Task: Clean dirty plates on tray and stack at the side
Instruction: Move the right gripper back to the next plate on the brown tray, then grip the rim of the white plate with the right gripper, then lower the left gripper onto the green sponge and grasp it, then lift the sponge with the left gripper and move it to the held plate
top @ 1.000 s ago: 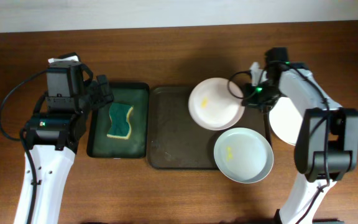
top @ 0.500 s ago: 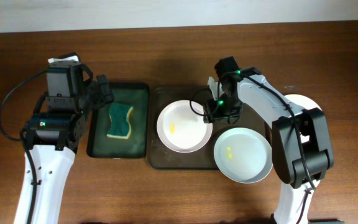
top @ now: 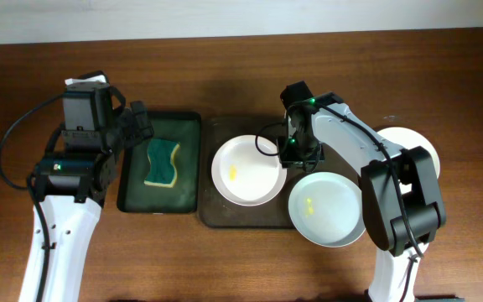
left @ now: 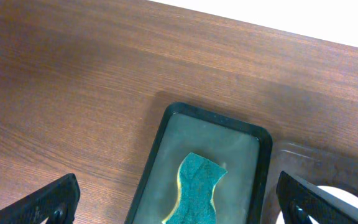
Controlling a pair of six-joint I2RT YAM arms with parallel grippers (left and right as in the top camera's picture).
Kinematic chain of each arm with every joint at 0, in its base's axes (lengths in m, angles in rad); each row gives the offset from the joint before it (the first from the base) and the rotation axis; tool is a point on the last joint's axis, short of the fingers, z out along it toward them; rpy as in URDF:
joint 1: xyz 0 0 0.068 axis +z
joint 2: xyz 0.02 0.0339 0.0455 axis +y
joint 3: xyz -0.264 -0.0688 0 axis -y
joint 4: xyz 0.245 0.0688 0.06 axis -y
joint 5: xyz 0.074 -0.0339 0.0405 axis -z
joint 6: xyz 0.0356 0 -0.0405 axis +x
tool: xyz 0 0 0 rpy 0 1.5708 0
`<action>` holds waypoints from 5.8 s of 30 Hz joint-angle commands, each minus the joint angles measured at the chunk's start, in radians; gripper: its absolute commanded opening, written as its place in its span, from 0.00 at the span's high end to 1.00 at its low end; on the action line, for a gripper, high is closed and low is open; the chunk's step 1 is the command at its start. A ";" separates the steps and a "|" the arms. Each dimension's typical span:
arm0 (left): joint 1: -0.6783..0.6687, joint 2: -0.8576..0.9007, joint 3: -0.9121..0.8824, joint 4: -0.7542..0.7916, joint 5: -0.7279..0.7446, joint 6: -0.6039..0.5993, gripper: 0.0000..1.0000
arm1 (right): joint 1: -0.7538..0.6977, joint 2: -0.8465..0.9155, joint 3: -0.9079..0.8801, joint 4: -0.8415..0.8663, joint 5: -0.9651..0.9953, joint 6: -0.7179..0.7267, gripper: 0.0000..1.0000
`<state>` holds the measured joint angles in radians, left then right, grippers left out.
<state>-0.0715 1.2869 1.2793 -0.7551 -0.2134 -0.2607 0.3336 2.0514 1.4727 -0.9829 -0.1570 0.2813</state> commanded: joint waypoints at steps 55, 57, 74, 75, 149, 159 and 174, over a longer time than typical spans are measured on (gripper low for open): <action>-0.002 0.003 0.002 0.002 0.007 0.008 0.01 | -0.014 0.014 -0.001 0.053 0.034 0.012 0.89; -0.002 0.003 0.002 0.002 0.007 0.008 0.01 | -0.015 0.014 -0.001 0.051 0.034 0.012 0.91; -0.002 0.003 0.002 0.002 0.007 0.008 0.00 | -0.015 0.016 -0.049 0.110 0.010 0.012 0.92; -0.002 0.003 0.002 0.002 0.007 0.008 0.00 | -0.014 0.016 -0.050 0.108 0.010 0.012 0.92; -0.031 0.648 0.131 -0.167 0.183 0.105 1.00 | -0.014 0.016 -0.059 0.127 -0.015 0.011 0.96; -0.015 0.291 0.141 -0.099 0.188 0.098 1.00 | -0.014 0.016 -0.059 0.127 -0.015 0.011 0.96; -0.015 0.235 0.122 -0.045 0.139 0.094 1.00 | -0.014 0.016 -0.059 0.127 -0.015 0.011 0.95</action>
<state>-0.0883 1.5459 1.3994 -0.8066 -0.0605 -0.1574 0.3229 2.0525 1.4292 -0.8555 -0.1783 0.2882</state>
